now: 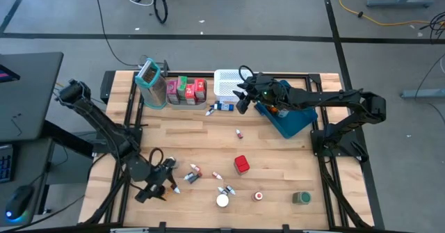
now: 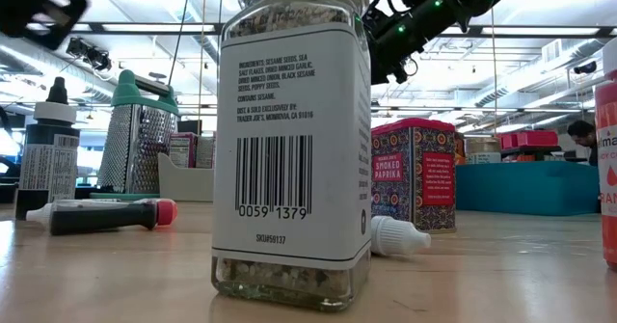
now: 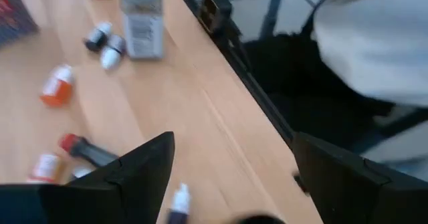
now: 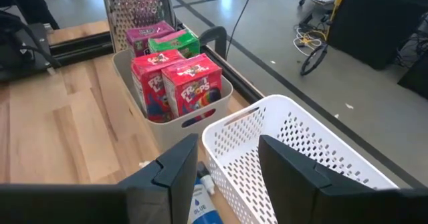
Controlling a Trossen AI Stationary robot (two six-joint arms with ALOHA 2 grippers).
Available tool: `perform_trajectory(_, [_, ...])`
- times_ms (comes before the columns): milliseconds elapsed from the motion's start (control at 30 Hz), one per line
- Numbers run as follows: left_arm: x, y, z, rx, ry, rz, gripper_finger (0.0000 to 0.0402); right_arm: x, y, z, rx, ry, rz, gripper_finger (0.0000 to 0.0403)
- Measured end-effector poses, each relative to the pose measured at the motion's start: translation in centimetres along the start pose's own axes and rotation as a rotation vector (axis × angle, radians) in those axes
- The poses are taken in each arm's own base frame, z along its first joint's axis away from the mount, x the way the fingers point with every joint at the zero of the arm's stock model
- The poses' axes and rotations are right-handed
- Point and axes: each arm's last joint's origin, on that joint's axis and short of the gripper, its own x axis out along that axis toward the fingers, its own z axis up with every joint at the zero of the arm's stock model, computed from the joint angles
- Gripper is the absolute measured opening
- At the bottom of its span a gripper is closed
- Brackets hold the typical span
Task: Pick & Place Kitchen Items
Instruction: Put the orange seasoning bottle into the blue bin
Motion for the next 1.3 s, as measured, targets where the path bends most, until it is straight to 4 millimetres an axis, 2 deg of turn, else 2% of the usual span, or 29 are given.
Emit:
perform_trajectory(133, [-0.1,-0.2,-1.4,0.016,0.126,0.037,0.0312,0.0,0.0,0.0,0.0,0.0,0.0,0.0169])
perform_trajectory(567, [-0.4,-1.3,-2.3,0.066,0.179,0.012,0.0311,0.0,0.0,-0.1,0.012,0.005,-0.002,0.0169])
perform_trajectory(733, [-0.4,-1.2,-2.7,0.152,0.219,0.013,0.031,0.0,0.0,-0.1,0.045,0.005,-0.002,0.0169])
perform_trajectory(867, [-0.5,-1.3,-2.8,0.218,0.234,-0.052,0.0284,0.0,0.0,-0.1,0.051,0.006,-0.002,0.0169])
perform_trajectory(1033, [-0.4,-1.3,-2.7,0.221,0.231,-0.053,0.0218,0.0,0.0,-0.2,0.062,0.024,-0.004,0.0169])
perform_trajectory(1300, [-0.4,-0.4,-2.3,0.26,0.196,0.085,0.0215,0.0,0.0,-0.4,0.101,0.043,-0.005,0.0169])
